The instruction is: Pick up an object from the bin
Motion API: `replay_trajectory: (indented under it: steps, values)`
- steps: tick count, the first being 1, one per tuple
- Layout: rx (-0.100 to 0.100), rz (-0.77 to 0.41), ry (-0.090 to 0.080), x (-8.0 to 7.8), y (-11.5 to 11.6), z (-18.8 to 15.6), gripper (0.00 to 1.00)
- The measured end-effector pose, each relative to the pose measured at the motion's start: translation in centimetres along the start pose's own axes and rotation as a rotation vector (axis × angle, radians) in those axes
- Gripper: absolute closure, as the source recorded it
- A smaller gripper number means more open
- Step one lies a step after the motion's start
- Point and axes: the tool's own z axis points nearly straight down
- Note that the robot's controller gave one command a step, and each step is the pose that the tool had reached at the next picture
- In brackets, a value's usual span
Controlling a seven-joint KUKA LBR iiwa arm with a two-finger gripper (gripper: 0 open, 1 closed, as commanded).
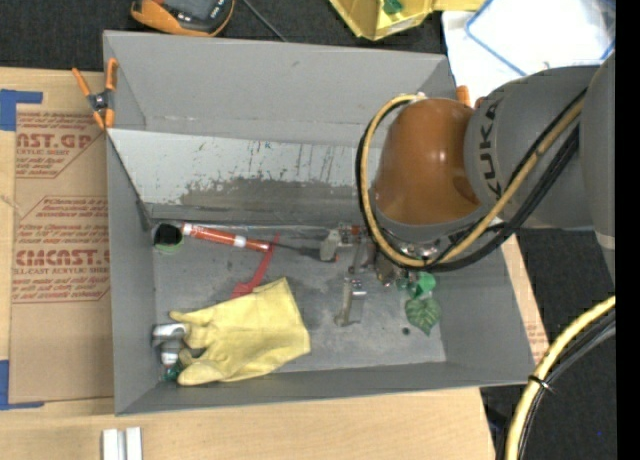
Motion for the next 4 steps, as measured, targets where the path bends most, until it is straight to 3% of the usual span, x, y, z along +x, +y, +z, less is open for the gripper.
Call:
replay_trajectory:
  steps: [1, 2, 3, 4]
  values:
    - [0.000, 0.001, -0.008, -0.2, 0.0, -0.4, 0.00]
    - [-0.002, 0.272, -0.003, 2.8, 6.5, 6.4, 0.00]
    - [-0.001, 0.122, -0.014, -0.5, 6.9, 6.4, 1.00]
    - [-0.001, 0.122, -0.014, -0.5, 6.9, 6.4, 1.00]
